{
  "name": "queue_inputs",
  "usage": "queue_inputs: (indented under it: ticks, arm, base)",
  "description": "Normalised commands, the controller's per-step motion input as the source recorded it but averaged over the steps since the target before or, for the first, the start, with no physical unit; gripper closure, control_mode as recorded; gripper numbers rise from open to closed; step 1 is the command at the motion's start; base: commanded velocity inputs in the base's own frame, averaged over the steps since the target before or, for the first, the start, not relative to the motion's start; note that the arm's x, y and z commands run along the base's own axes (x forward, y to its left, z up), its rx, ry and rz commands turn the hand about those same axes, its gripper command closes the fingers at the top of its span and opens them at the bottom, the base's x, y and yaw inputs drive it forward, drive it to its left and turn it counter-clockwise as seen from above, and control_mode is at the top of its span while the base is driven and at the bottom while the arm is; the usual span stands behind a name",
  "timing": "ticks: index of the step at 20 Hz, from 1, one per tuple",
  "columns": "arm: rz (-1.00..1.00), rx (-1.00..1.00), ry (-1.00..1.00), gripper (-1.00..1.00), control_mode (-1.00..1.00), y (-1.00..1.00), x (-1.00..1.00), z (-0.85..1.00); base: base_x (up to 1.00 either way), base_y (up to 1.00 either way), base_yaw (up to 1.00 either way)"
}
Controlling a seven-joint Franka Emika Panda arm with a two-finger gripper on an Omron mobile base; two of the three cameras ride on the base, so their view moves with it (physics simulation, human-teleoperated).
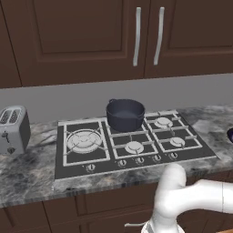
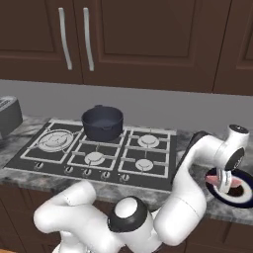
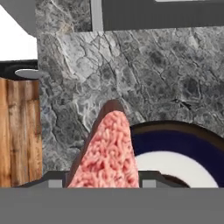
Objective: Retrieve the frozen meat and place it in the pot on a burner. Then turn the burner on.
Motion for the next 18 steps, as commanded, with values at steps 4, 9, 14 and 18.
queue_inputs:
  ticks: [4, 9, 14, 18]
  arm:
    - [0.15, -0.11, -0.16, 1.0, -1.0, 0.84, -0.27, 0.3]
    - [0.25, -0.17, -0.14, 1.0, -1.0, 0.8, -0.02, 0.17]
    - [0.33, -0.28, -0.1, 1.0, -1.0, 0.45, 0.05, 0.1]
    - [0.27, -0.24, -0.02, 1.0, -1.0, 0.14, 0.1, 0.36]
  base:
    - [0.0, 0.0, 0.0]
    - [0.0, 0.0, 0.0]
    - [0.0, 0.0, 0.0]
    - [0.0, 0.0, 0.0]
